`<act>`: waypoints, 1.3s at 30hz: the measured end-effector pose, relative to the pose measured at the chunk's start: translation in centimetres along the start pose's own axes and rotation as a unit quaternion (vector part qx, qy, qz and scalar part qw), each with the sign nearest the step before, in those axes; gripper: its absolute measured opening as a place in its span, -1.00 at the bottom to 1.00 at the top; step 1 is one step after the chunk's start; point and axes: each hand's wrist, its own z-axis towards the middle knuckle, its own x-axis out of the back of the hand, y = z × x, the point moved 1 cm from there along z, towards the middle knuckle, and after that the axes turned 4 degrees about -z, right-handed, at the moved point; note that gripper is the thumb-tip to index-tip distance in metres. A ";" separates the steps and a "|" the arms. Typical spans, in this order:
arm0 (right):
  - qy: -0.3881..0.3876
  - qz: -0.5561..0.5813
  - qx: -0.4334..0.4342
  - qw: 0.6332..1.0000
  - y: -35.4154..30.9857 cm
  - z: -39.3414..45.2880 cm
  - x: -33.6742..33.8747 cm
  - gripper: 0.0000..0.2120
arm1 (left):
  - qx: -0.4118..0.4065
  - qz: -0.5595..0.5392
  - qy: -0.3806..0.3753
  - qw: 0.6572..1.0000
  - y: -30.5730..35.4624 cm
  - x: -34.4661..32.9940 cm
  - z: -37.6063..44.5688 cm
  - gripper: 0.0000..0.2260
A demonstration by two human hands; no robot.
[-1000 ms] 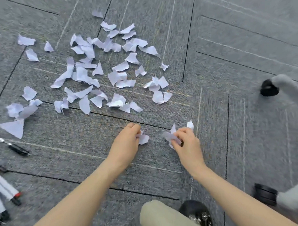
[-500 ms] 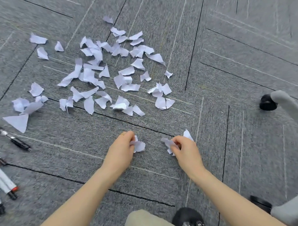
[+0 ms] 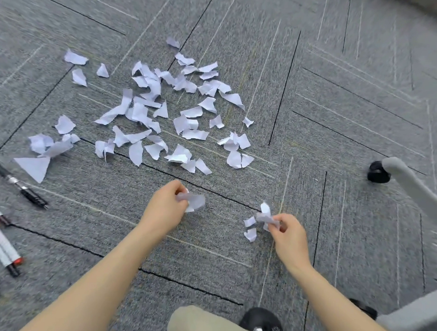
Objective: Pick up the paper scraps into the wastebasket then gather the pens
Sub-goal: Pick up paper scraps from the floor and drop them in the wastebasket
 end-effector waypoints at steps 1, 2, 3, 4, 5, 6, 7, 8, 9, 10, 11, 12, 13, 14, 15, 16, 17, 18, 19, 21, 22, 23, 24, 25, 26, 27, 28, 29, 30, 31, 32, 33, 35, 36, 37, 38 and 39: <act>0.000 0.017 -0.008 1.000 -0.1 0.0 0.1 -0.86 | -0.003 -0.004 0.001 1.000 0.2 0.1 0.0 -0.90; 0.006 0.033 -0.017 0.999 -0.2 0.0 0.2 -0.85 | -0.006 -0.008 0.002 1.000 0.3 0.2 0.0 -0.93; 0.012 0.049 -0.023 0.998 -0.5 0.1 0.4 -0.85 | -0.011 -0.013 0.004 1.000 0.4 0.3 0.0 -0.94; 0.016 0.065 -0.031 0.997 -0.8 0.2 0.5 -0.88 | -0.014 -0.017 0.004 1.000 0.5 0.3 -0.1 -0.95; 0.011 0.079 -0.036 0.996 -1.0 0.3 0.5 -0.94 | -0.016 -0.019 0.002 1.000 0.7 0.3 -0.1 -0.95; -0.001 0.092 -0.048 0.995 -1.3 0.4 0.5 -0.96 | -0.017 -0.018 0.000 1.000 0.9 0.3 -0.2 -0.95; -0.022 0.109 -0.063 0.992 -1.5 0.5 0.3 -0.84 | -0.018 -0.016 -0.002 1.000 1.1 0.3 -0.4 -0.95; -0.042 0.125 -0.078 0.988 -1.5 0.8 0.0 -0.72 | -0.019 -0.013 -0.003 1.000 1.2 0.3 -0.4 -0.94; -0.055 0.129 -0.091 0.986 -1.5 1.1 -0.3 -0.65 | -0.021 -0.010 -0.005 1.000 1.3 0.2 -0.6 -0.94; -0.055 0.121 -0.098 0.986 -1.5 1.4 -0.5 -0.65 | -0.022 -0.007 -0.006 1.000 1.4 0.2 -0.7 -0.94; -0.046 0.110 -0.092 0.989 -1.4 1.7 -0.6 -0.71 | -0.022 -0.006 -0.007 1.000 1.4 0.2 -0.8 -0.94; -0.033 0.096 -0.084 0.991 -1.4 1.8 -0.7 -0.81 | -0.020 -0.004 -0.008 1.000 1.5 0.2 -0.9 -0.93; -0.020 0.087 -0.079 0.993 -1.5 1.8 -0.7 -0.91 | -0.015 -0.002 -0.009 1.000 1.5 0.2 -1.0 -0.93; -0.008 0.081 -0.076 0.994 -1.4 1.8 -0.7 -0.96 | -0.009 0.000 -0.008 1.000 1.6 0.3 -1.0 -0.92; -0.001 0.086 -0.072 0.994 -1.5 1.7 -0.6 -0.95 | -0.004 0.003 -0.007 1.000 1.8 0.5 -1.0 -0.91; -0.003 0.097 -0.070 0.993 -1.6 1.4 -0.4 -0.94 | -0.001 0.006 -0.005 1.000 2.1 0.8 -0.9 -0.90; -0.012 0.113 -0.066 0.991 -1.8 1.0 -0.2 -0.90 | -0.002 0.007 -0.002 1.000 2.3 1.2 -0.7 -0.90; -0.025 0.123 -0.059 0.990 -2.1 0.5 0.1 -0.85 | -0.004 0.007 0.003 1.000 2.6 1.6 -0.4 -0.90; -0.044 0.128 -0.047 0.990 -2.4 0.0 0.5 -0.84 | -0.007 0.006 0.011 1.000 2.8 2.1 -0.2 -0.90; -0.106 0.104 -0.031 0.988 -2.5 -0.9 0.9 -0.85 | -0.013 0.004 0.027 1.000 3.0 3.1 0.3 -0.90; -0.146 0.079 -0.025 0.986 -2.4 -1.3 0.9 -0.86 | -0.013 0.007 0.032 0.999 2.9 3.5 0.5 -0.90; -0.177 0.050 -0.015 0.983 -2.3 -1.6 0.7 -0.87 | -0.012 0.011 0.037 0.999 2.6 3.8 0.6 -0.91; -0.186 0.020 -0.005 0.982 -2.1 -2.0 0.2 -0.90 | -0.009 0.016 0.040 0.999 2.3 4.0 0.6 -0.91; -0.177 -0.003 0.000 0.984 -1.9 -2.3 -0.2 -0.91 | -0.005 0.020 0.041 0.999 1.9 4.1 0.6 -0.91; -0.156 -0.016 0.003 0.988 -1.7 -2.6 -0.7 -0.87 | 0.000 0.025 0.040 0.999 1.5 4.0 0.6 -0.90; -0.135 -0.019 0.005 0.991 -1.7 -2.9 -1.1 -0.81 | 0.006 0.028 0.036 0.999 1.0 3.8 0.5 -0.90; -0.117 -0.022 0.012 0.993 -1.6 -3.2 -1.5 -0.77 | 0.011 0.029 0.029 0.999 0.6 3.4 0.4 -0.89; -0.103 -0.030 0.024 0.994 -1.6 -3.4 -1.7 -0.76 | 0.015 0.030 0.021 0.999 0.3 3.0 0.3 -0.90; -0.089 -0.044 0.038 0.994 -1.5 -3.5 -1.9 -0.79 | 0.018 0.031 0.013 0.999 0.0 2.6 0.2 -0.91; -0.079 -0.060 0.050 0.994 -1.4 -3.5 -2.0 -0.85 | 0.020 0.033 0.007 0.999 -0.2 2.1 0.1 -0.91; -0.075 -0.069 0.058 0.993 -1.3 -3.5 -2.1 -0.89 | 0.020 0.036 0.001 0.999 -0.4 1.7 0.0 -0.91; -0.074 -0.075 0.062 0.992 -1.2 -3.6 -2.2 -0.87 | 0.019 0.039 -0.005 0.999 -0.5 1.3 -0.1 -0.91; -0.072 -0.082 0.073 0.991 -1.0 -3.7 -2.3 -0.81 | 0.014 0.040 -0.013 0.999 -0.6 0.8 -0.2 -0.91; -0.069 -0.088 0.086 0.990 -1.0 -3.7 -2.4 -0.83 | 0.013 0.040 -0.015 0.999 -0.6 0.7 -0.2 -0.90; -0.070 -0.100 0.100 0.987 -1.0 -3.7 -2.4 -0.85 | 0.012 0.039 -0.016 0.999 -0.6 0.6 -0.2 -0.89; -0.070 -0.111 0.116 0.985 -0.9 -3.7 -2.5 -0.85 | 0.011 0.039 -0.016 0.999 -0.6 0.6 -0.1 -0.89; -0.071 -0.120 0.125 0.982 -0.9 -3.7 -2.6 -0.82 | 0.010 0.038 -0.015 0.999 -0.6 0.6 -0.1 -0.89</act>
